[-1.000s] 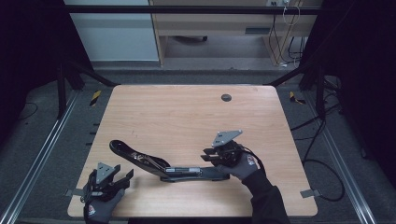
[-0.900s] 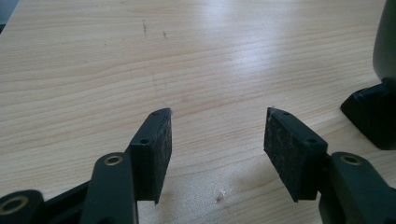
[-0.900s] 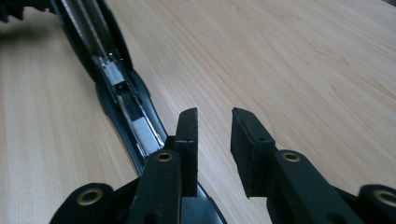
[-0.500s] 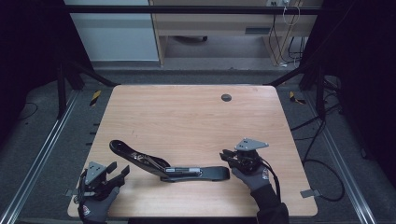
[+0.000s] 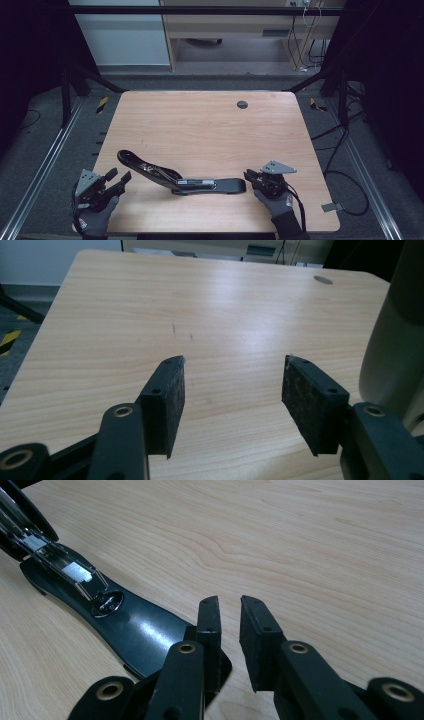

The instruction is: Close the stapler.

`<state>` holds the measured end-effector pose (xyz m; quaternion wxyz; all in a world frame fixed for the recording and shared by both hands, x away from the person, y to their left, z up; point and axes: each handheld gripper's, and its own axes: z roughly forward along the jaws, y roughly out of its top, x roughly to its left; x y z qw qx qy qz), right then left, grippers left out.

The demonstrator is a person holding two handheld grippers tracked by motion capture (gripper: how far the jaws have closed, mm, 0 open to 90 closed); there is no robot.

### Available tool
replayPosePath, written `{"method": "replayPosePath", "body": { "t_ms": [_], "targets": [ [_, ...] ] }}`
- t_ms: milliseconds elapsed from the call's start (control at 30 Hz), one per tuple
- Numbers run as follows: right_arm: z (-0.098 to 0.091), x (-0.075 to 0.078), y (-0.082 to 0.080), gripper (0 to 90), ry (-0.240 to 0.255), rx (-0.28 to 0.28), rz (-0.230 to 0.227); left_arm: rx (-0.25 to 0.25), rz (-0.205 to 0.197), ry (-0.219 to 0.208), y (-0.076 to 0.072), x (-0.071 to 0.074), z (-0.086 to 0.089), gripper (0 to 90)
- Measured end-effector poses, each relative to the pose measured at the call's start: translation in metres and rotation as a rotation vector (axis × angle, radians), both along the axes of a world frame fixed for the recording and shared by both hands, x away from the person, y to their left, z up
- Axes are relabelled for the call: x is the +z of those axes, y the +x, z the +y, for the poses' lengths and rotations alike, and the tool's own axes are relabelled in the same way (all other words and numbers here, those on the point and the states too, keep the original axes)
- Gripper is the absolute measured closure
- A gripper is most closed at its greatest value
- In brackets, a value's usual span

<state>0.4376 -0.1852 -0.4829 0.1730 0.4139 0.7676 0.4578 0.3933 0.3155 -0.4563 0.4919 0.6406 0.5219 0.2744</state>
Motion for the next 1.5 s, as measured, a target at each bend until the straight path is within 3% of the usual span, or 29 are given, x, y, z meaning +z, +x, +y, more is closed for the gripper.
{"method": "replayPosePath", "body": {
  "t_ms": [200, 1133, 1300, 1500],
  "targets": [
    [0.002, -0.005, -0.003, 79.0, -0.031, 0.005, 0.011, 0.023, -0.038, -0.03, -0.004, 0.015, 0.009, 41.8],
    [0.011, -0.003, -0.014, 78.6, -0.023, 0.019, 0.002, 0.023, -0.218, -0.104, -0.038, 0.068, 0.005, 39.0],
    [0.012, -0.003, -0.015, 80.3, -0.022, 0.015, 0.001, 0.022, -0.23, -0.123, -0.044, 0.072, 0.002, 37.9],
    [0.01, -0.002, -0.017, 90.0, -0.015, 0.004, -0.003, -0.009, -0.229, -0.115, -0.046, 0.073, -0.011, 37.3]
  ]
}}
